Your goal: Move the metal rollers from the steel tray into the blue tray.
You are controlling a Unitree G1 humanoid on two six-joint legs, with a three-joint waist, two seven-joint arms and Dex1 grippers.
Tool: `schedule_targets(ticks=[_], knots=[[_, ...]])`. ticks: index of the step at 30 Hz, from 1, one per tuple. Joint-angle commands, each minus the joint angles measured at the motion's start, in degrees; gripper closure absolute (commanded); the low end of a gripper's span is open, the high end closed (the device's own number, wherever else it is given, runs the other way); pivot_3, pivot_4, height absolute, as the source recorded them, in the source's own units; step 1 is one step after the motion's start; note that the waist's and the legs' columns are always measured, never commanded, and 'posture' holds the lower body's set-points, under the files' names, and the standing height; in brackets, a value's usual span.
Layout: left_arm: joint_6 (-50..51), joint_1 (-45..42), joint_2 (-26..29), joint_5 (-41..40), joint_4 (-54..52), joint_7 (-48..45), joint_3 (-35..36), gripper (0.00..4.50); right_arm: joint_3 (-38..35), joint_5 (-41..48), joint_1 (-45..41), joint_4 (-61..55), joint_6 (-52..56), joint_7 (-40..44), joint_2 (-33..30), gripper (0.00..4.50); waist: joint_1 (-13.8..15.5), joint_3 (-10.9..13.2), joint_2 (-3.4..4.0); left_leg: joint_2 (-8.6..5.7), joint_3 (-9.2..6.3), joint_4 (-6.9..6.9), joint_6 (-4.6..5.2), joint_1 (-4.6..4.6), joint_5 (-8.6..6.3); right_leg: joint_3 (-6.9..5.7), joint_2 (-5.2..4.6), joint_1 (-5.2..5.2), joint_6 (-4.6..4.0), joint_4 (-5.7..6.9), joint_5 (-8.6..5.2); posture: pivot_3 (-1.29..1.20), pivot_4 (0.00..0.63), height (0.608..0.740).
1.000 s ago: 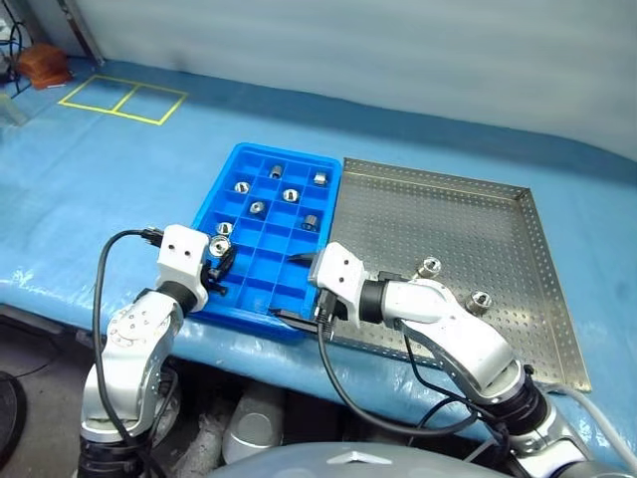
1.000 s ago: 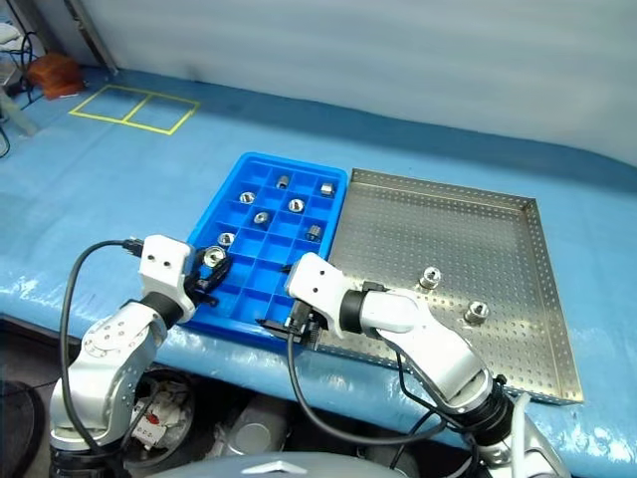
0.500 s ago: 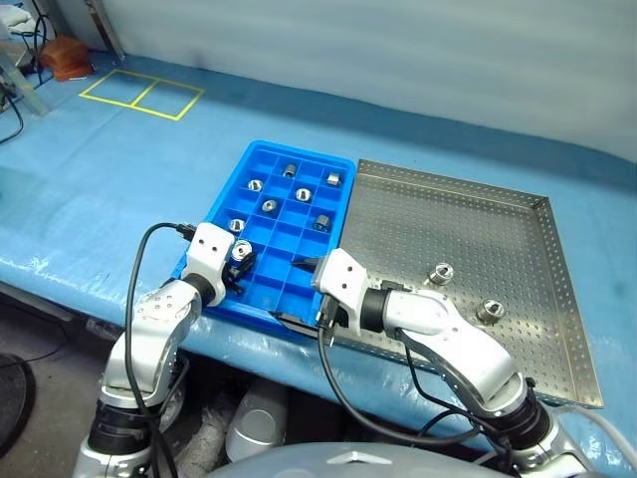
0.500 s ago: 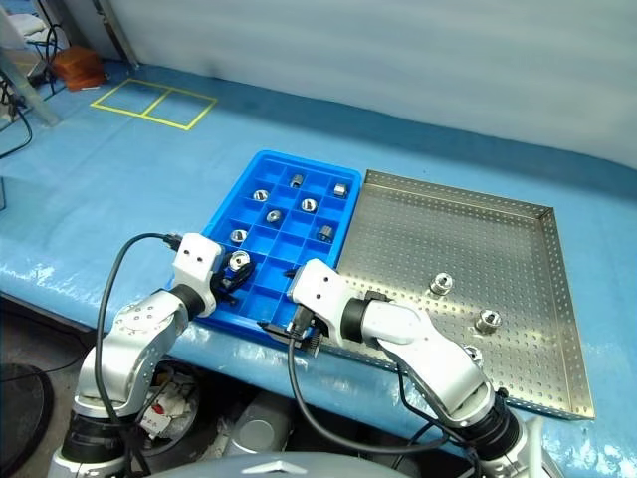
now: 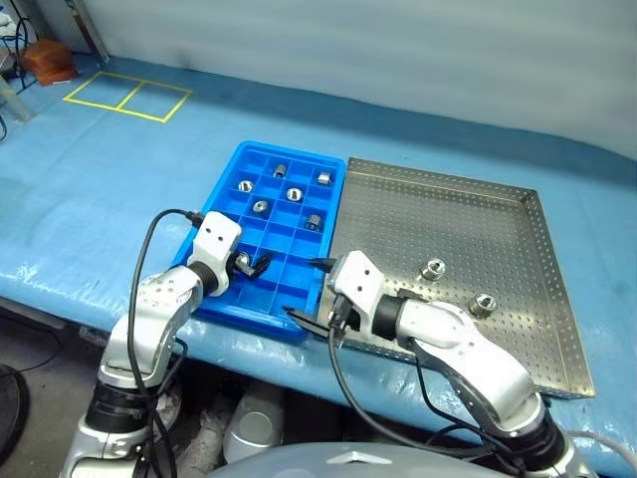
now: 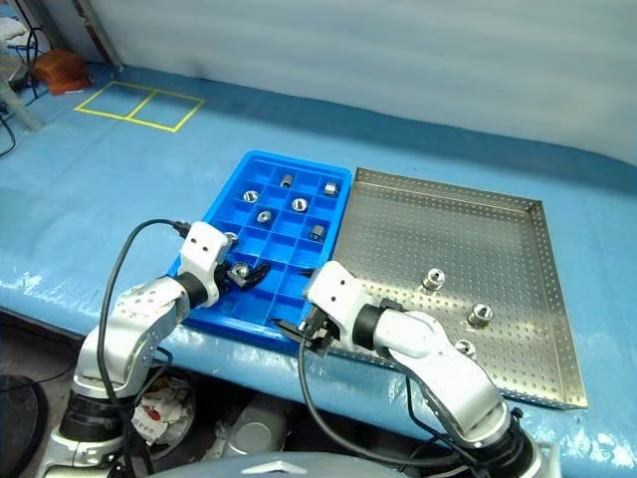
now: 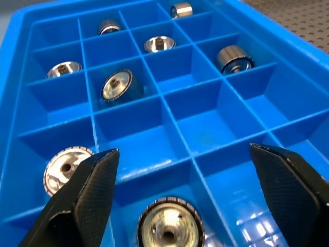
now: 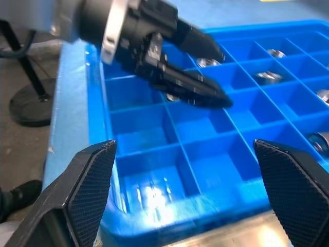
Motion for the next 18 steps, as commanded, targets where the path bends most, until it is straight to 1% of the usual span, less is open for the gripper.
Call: schedule_targets(ticks=[1,4,6,9,10,13,14,18], knots=[[-1.32,-4.97,-0.61,-2.05,-0.85,-2.23,-1.89,0.04,-3.79,0.28,2.61,-4.56,0.84,-1.86,-0.71,0.0,-1.13,0.0,0.0,-0.01,-0.03,0.02,0.0,-0.01,0.0,-0.02,-0.01,0.02,0.0,0.0,0.0,0.21,0.15,0.74],[-2.18,-10.34,-0.62,-2.18,2.85,-6.17,-6.22,0.04,-7.09,0.03,6.71,-6.88,1.85,-4.41,-0.64,0.0,-3.48,0.0,0.0,-0.05,-0.05,0.02,0.01,-0.03,0.0,0.0,-0.04,0.04,0.01,-0.02,0.01,0.16,0.15,0.74],[-3.47,-14.21,-1.51,-1.35,6.97,-8.57,-9.77,0.04,-9.19,-0.36,9.89,-8.53,2.51,-6.43,-0.32,0.0,-4.73,0.0,0.0,-0.07,-0.08,0.02,0.01,-0.05,0.01,-0.02,-0.04,0.05,0.01,-0.03,0.01,0.14,0.15,0.74],[-5.97,-18.86,-3.54,-0.17,13.48,-11.07,-13.89,0.04,-10.51,-1.34,13.74,-10.25,3.06,-8.66,-0.53,0.0,-7.4,-0.01,0.0,-0.08,-0.11,0.04,0.02,-0.07,0.01,-0.01,-0.04,0.05,0.02,-0.02,0.02,0.08,0.15,0.74],[-6.87,-20.53,-4.69,0.31,16.23,-11.69,-15.19,0.04,-11.06,-1.46,14.99,-10.8,3.14,-9.6,0.0,0.0,-8.54,0.0,0.0,-0.08,-0.11,0.05,0.02,-0.06,0.01,0.0,-0.03,0.06,0.02,-0.01,0.02,0.07,0.15,0.74],[-9.84,-23.74,-6.98,2.32,22.64,-12.27,-17.81,0.04,-11.78,-1.78,17.2,-11.62,2.95,-11.57,0.98,0.0,-10.74,-0.01,0.0,-0.08,-0.11,0.04,0.02,-0.03,0.01,0.05,-0.01,0.06,0.04,0.03,0.03,0.01,0.15,0.74],[-11.61,-25.16,-8.75,3.38,26.28,-11.64,-18.64,0.04,-12.11,-2.37,18.28,-11.87,2.85,-12.93,1.73,0.0,-11.54,-0.01,0.0,-0.08,-0.11,0.04,0.03,0.0,0.01,0.09,0.02,0.05,0.07,0.05,0.05,0.01,0.15,0.74],[-16.79,-28.78,-14.58,5.93,37.25,-9.45,-19.48,0.04,-13.31,-4.95,20.82,-12.4,2.57,-18.52,5.55,0.0,-13.28,-0.02,0.02,-0.07,-0.06,0.03,0.03,0.1,0.02,0.2,0.05,0.06,0.11,0.11,0.07,-0.06,0.15,0.74]])
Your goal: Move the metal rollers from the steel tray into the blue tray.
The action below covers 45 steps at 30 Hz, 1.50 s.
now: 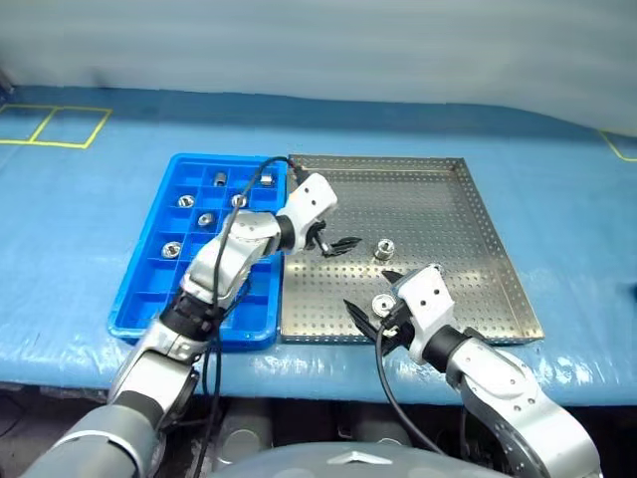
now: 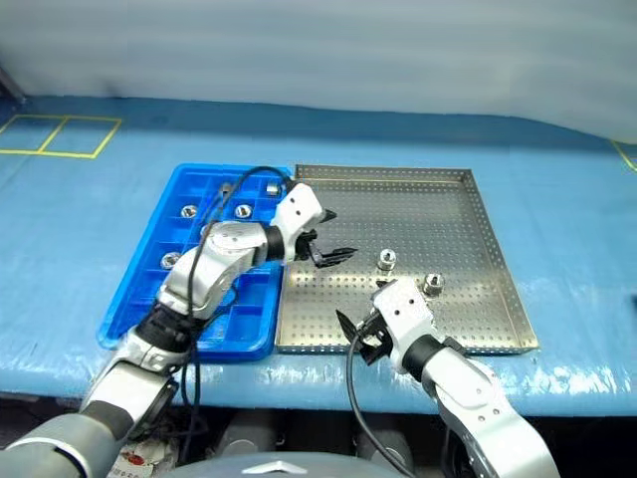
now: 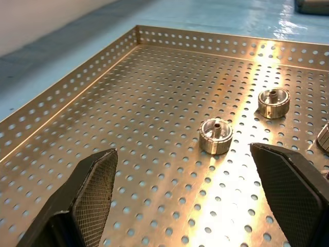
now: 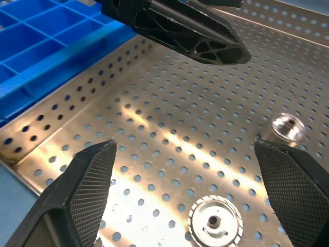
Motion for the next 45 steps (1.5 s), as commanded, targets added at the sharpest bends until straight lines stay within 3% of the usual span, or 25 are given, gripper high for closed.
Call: schedule_targets(ticks=[1,14,23,26,28,33,38,45], knots=[[-5.15,-3.28,-4.12,2.21,7.91,1.88,0.0,0.04,-1.92,-2.59,1.21,-2.76,-0.63,-5.25,3.25,0.0,-0.75,0.0,0.0,0.0,0.02,0.0,0.0,0.01,0.0,0.02,0.0,0.0,0.01,0.0,0.0,-0.08,0.15,0.74],[-15.58,-10.91,-15.85,4.97,31.98,5.93,2.99,0.04,-0.58,-5.27,0.75,-2.11,-0.5,-8.28,6.87,0.0,-2.79,0.0,0.0,-0.01,0.19,-0.01,0.01,0.06,-0.01,0.23,0.0,-0.02,0.31,-0.03,0.18,-0.1,0.15,0.74],[-17.55,-11.08,-17.27,10.91,38.36,7.93,0.76,0.04,0.39,-5.49,-0.51,-1.46,-0.62,-8.27,7.26,0.0,-3.15,-0.01,0.0,-0.02,0.25,-0.05,0.02,0.13,-0.01,0.3,0.0,-0.01,0.35,-0.01,0.2,-0.1,0.15,0.74],[-17.68,-10.32,-17.39,11.49,38.71,7.85,1.22,0.58,0.35,-5.47,-0.39,-1.34,-0.75,-8.22,7.3,0.0,-3.13,-0.01,0.0,-0.02,0.28,-0.04,0.02,0.13,-0.01,0.33,0.0,-0.01,0.37,-0.01,0.22,-0.1,0.15,0.74],[-18.03,-9.87,-17.45,11.56,38.48,7.61,1.49,1.23,0.36,-5.45,-0.48,-1.27,-0.77,-8.2,7.34,0.0,-3.14,-0.01,0.0,-0.02,0.3,-0.04,0.03,0.13,-0.02,0.34,-0.01,-0.01,0.39,-0.02,0.23,-0.09,0.15,0.74],[-19.2,-8.32,-17.47,9.38,34.78,7.2,3.93,2.79,0.46,-5.25,-1.28,-0.84,-0.87,-7.8,7.28,0.0,-3.17,-0.01,0.0,-0.01,0.32,-0.05,0.03,0.16,-0.02,0.37,-0.01,-0.01,0.39,0.0,0.23,-0.09,0.15,0.74],[-15.81,-6.48,-16.29,5.99,24.13,7.34,8.28,2.82,1.06,-4.82,-3.32,-0.21,-0.73,-6.82,6.8,0.0,-2.99,-0.01,0.0,-0.01,0.33,-0.04,0.03,0.17,-0.02,0.39,-0.01,0.0,0.39,0.03,0.24,-0.04,0.15,0.74],[-6.42,-1.58,-11.57,2.29,-0.03,11.42,15.07,2.82,3.72,-3.18,-11.33,3.12,-0.86,-1.19,4.54,0.0,-2.28,-0.02,0.02,0.0,0.25,-0.12,0.03,0.4,-0.02,0.55,0.02,0.11,0.46,0.06,0.28,0.08,0.15,0.74]])
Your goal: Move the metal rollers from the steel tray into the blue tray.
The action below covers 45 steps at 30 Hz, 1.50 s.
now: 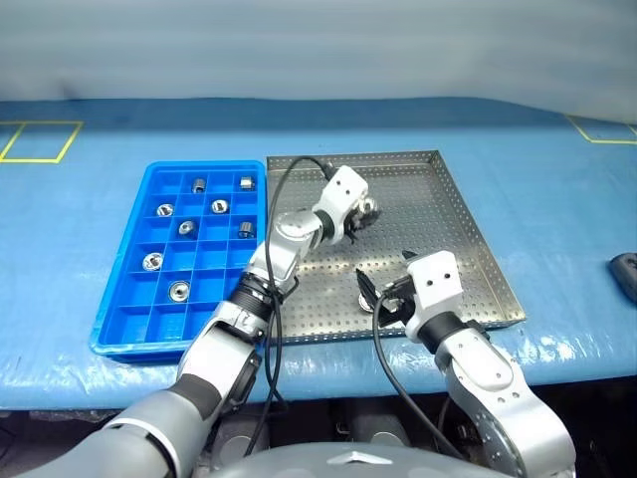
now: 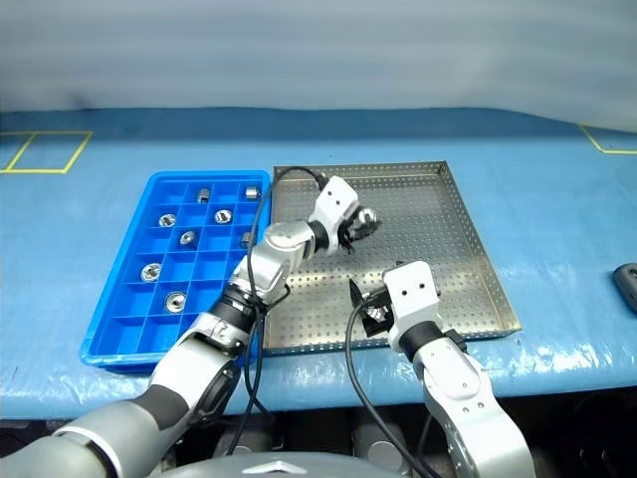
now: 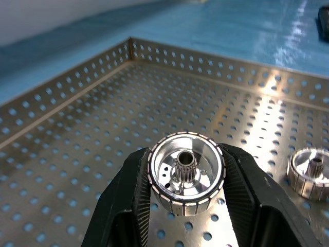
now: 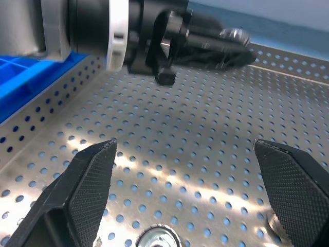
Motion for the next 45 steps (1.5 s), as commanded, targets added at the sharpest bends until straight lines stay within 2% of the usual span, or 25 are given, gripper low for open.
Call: schedule_targets(ticks=[1,7,9,15,19,26,34,40,45], knots=[[5.62,2.81,2.75,-2.56,-14.11,1.66,3.38,2.82,1.54,1.39,-3.86,0.62,-0.91,3.69,-1.29,0.0,0.3,0.0,0.01,0.0,-0.01,-0.01,0.0,0.03,0.0,0.0,0.01,0.02,0.0,0.0,0.0,0.08,0.15,0.74],[13.49,10.64,11.06,-4.01,-33.3,2.61,6.94,2.82,4.27,2.96,-12.64,6.41,-2.29,10.34,-3.32,0.0,2.18,0.01,0.0,0.0,-0.03,-0.02,0.0,0.06,0.01,0.0,0.01,0.05,0.01,0.0,0.01,0.26,0.15,0.74],[15.18,15.7,14.85,-3.43,-40.26,3.37,9.1,2.82,6.35,3.75,-16.6,9.68,-3.55,13.78,-3.51,0.0,3.41,0.01,-0.01,0.0,-0.09,-0.05,-0.01,0.06,0.01,-0.06,0.01,0.07,0.0,0.0,0.01,0.29,0.15,0.74],[20.28,29.3,21.0,-3.25,-52.76,5.28,13.64,2.82,10.53,5.32,-22.71,16.42,-7.68,20.52,-2.36,0.0,7.16,0.02,-0.02,0.0,-0.15,-0.11,-0.01,0.04,0.01,-0.14,0.0,0.07,-0.04,-0.09,-0.01,0.44,0.15,0.74],[23.79,38.95,21.54,-3.63,-59.13,7.8,17.59,2.82,13.1,4.96,-25.76,21.11,-10.34,23.72,-1.33,0.0,10.29,0.05,-0.09,-0.01,-0.21,-0.06,-0.01,0.02,0.01,-0.23,-0.03,0.12,-0.08,-0.1,-0.04,0.49,0.15,0.74],[27.35,49.22,18.94,-4.51,-66.28,11.79,22.32,2.82,16.07,5.06,-29.04,26.48,-13.88,28.69,0.39,0.0,15.62,0.06,-0.07,0.03,-0.2,-0.1,-0.02,0.04,0.01,-0.33,-0.04,0.09,-0.47,-0.07,-0.28,0.58,0.15,0.74],[26.94,50.95,18.18,-6.06,-65.44,13.33,21.09,2.82,17.64,4.38,-30.4,28.51,-15.4,31.16,1.42,0.0,24.5,0.06,-0.06,0.12,-0.02,-0.17,-0.11,-0.06,-0.03,-0.57,0.01,-0.25,-0.57,-0.09,-0.37,0.6,0.15,0.74],[25.28,47.06,18.59,-6.64,-61.83,12.58,17.98,2.82,17.3,4.15,-29.45,27.42,-14.61,30.57,1.54,0.0,30.36,0.05,-0.06,0.16,0.11,-0.16,-0.29,-0.1,-0.14,-0.62,-0.02,-0.38,-0.59,-0.14,-0.4,0.56,0.15,0.74],[25.15,43.31,18.75,-7.9,-59.86,11.16,15.76,2.82,16.89,4.07,-27.85,25.72,-13.67,29.51,1.07,0.0,32.48,0.03,-0.06,0.26,0.14,-0.14,-0.42,-0.2,-0.22,-0.79,-0.01,-0.46,-0.64,-0.13,-0.43,0.51,0.15,0.74]])
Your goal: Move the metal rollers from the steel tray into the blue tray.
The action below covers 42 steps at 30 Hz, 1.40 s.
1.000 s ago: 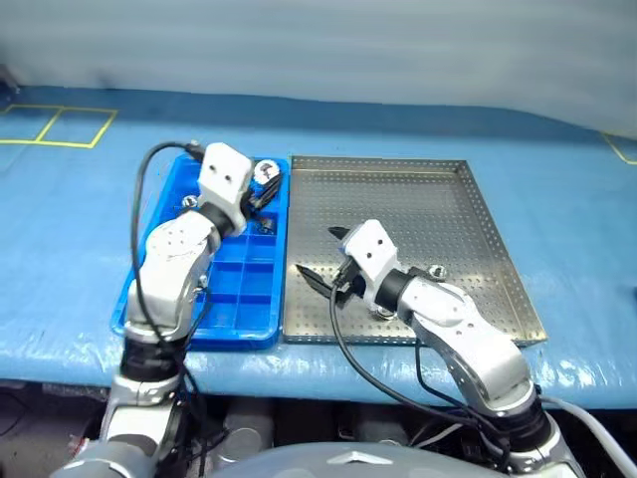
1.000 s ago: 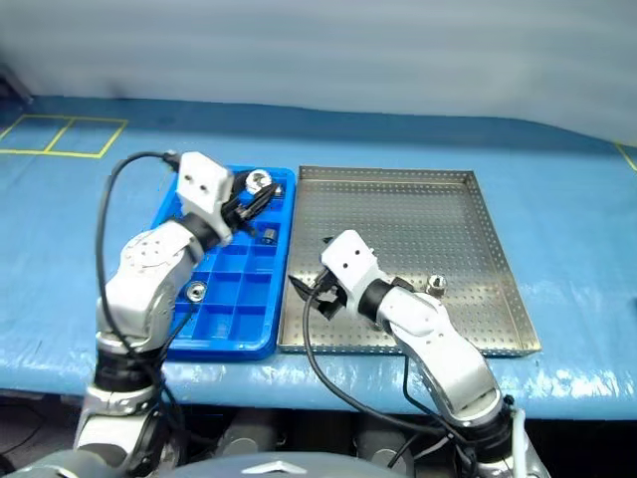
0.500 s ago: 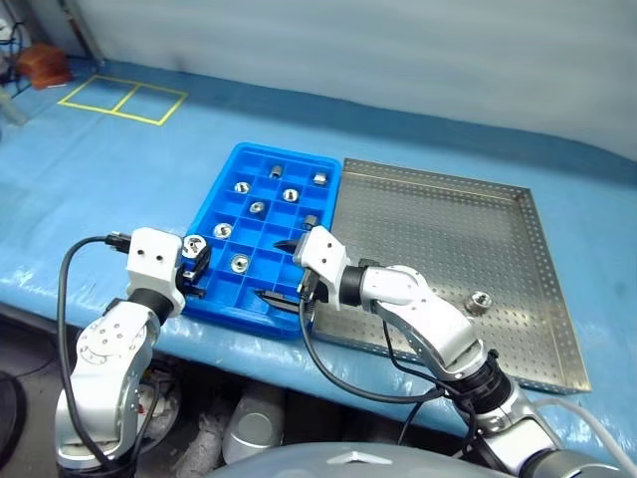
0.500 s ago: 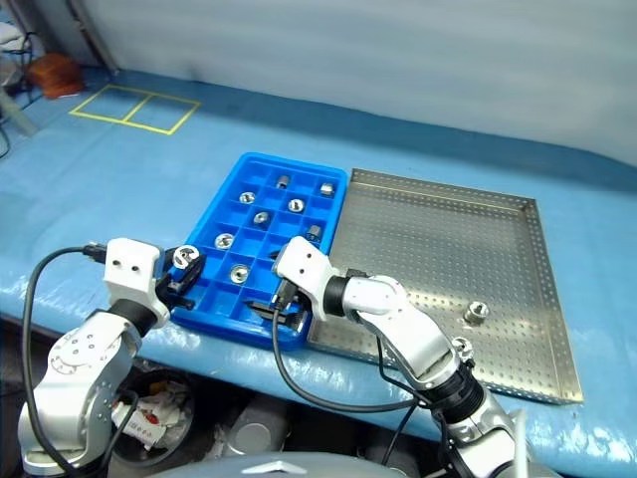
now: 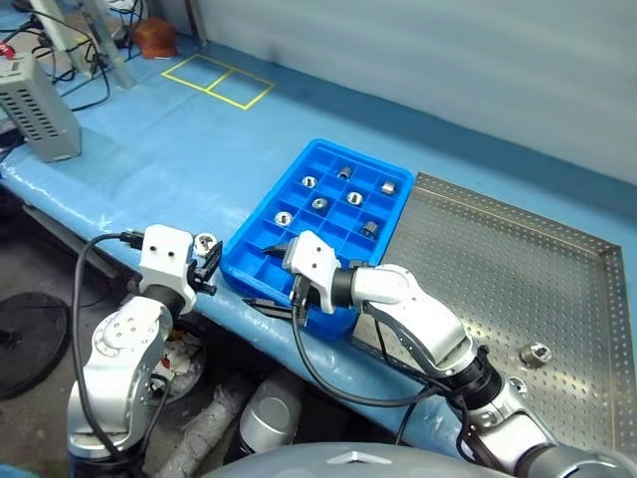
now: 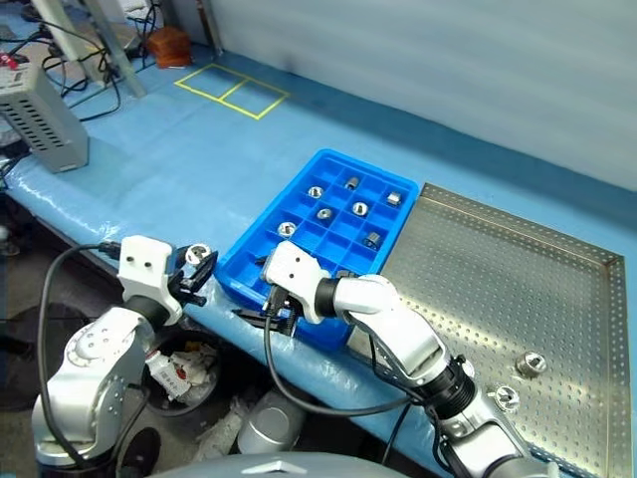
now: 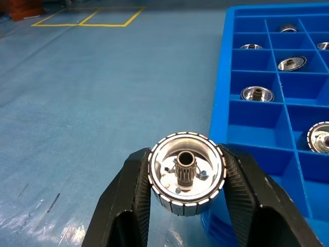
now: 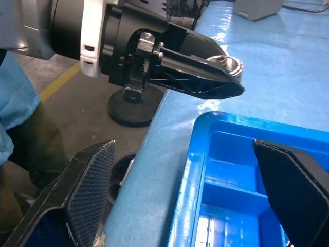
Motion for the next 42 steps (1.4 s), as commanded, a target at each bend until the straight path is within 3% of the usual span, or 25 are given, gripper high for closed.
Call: schedule_targets(ticks=[1,8,17,25,30,35,42], knots=[[-1.39,-2.79,0.49,-1.35,0.69,-1.22,-2.06,2.82,-0.93,-0.08,1.15,-3.48,0.32,-1.11,-0.21,0.0,0.45,-0.01,0.01,0.0,-0.02,0.0,0.01,-0.02,0.0,-0.05,0.0,-0.02,-0.01,0.0,0.0,0.51,0.15,0.74],[-1.11,-4.72,1.28,-1.81,4.57,-2.42,-5.22,2.82,-1.82,-0.21,2.97,-5.59,1.56,-3.31,-0.91,0.0,0.27,-0.05,0.0,0.11,-0.09,0.11,-0.02,-0.68,0.04,-0.22,0.1,-0.34,0.15,0.19,0.11,0.45,0.15,0.74],[1.77,-4.64,2.24,-2.9,6.79,-3.71,-6.5,2.82,-2.64,-0.11,4.49,-7.45,2.44,-5.42,-1.33,0.0,-1.61,-0.06,0.02,0.14,-0.18,0.18,-0.03,-0.69,0.03,-0.33,0.12,-0.3,0.1,0.17,0.07,0.42,0.15,0.74],[1.09,-5.99,4.06,-3.74,6.36,-4.0,-4.57,0.16,-4.21,0.13,5.86,-10.09,3.27,-7.59,-1.68,0.0,-4.27,-0.09,0.08,0.15,-0.26,0.17,-0.04,-0.66,0.04,-0.39,0.12,-0.23,0.09,0.17,0.06,0.4,0.15,0.74],[-2.31,-11.64,5.79,-4.66,7.72,-6.48,-4.43,0.16,-8.3,0.05,9.35,-14.62,5.43,-10.49,-3.48,0.0,-5.6,-0.11,0.11,0.17,-0.39,0.18,-0.07,-0.64,0.06,-0.48,0.16,-0.12,0.05,0.15,0.04,0.34,0.15,0.74],[-7.6,-20.48,5.51,-6.72,13.5,-13.14,-9.61,0.16,-15.65,0.09,16.3,-21.79,9.17,-14.31,-6.41,0.0,-7.75,-0.13,0.16,0.07,-0.47,0.27,-0.06,-0.62,0.06,-0.51,0.09,0.13,0.06,-0.07,0.04,0.23,0.15,0.74],[-16.74,-32.35,1.91,-5.56,28.49,-25.03,-21.58,0.16,-24.72,-0.29,27.57,-31.71,13.85,-19.44,-8.38,0.0,-15.7,-0.15,0.21,-0.02,-0.6,0.44,0.06,-0.61,0.07,-0.46,0.08,0.29,0.08,-0.09,0.07,0.08,0.15,0.74]])
